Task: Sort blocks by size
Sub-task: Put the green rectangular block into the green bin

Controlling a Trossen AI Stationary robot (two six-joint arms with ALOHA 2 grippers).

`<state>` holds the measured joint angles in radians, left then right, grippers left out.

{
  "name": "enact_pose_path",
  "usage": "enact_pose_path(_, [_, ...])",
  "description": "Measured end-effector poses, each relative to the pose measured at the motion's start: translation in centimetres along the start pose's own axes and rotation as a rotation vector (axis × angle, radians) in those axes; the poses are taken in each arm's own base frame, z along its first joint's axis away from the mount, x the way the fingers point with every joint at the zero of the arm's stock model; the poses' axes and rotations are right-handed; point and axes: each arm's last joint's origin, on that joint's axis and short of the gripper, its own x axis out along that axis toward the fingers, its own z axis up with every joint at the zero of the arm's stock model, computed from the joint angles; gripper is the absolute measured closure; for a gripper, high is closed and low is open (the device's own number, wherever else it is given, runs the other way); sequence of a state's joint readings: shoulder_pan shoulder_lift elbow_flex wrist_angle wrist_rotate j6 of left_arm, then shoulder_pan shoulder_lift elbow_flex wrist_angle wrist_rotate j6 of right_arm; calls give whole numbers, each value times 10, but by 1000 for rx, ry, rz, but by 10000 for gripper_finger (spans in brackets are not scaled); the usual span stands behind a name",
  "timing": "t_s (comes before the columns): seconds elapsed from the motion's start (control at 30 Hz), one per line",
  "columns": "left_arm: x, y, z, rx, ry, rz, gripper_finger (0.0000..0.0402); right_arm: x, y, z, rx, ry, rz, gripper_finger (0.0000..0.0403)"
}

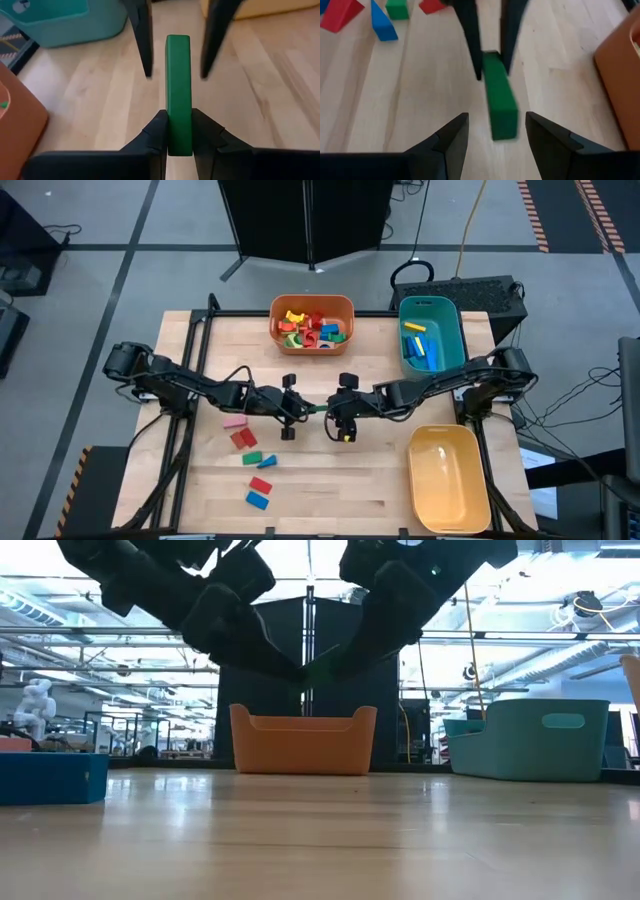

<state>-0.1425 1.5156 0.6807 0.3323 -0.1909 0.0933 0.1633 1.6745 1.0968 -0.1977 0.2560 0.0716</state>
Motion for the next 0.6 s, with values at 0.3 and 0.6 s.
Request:
enact_pose_path(0.3, [1,4,1,-10,-15,13,344,4,2,5,12,-56,-1,252])
enact_pose_path(0.6, [1,3,2,-15,-17,6,314,4,2,4,17,-53,-7,366])
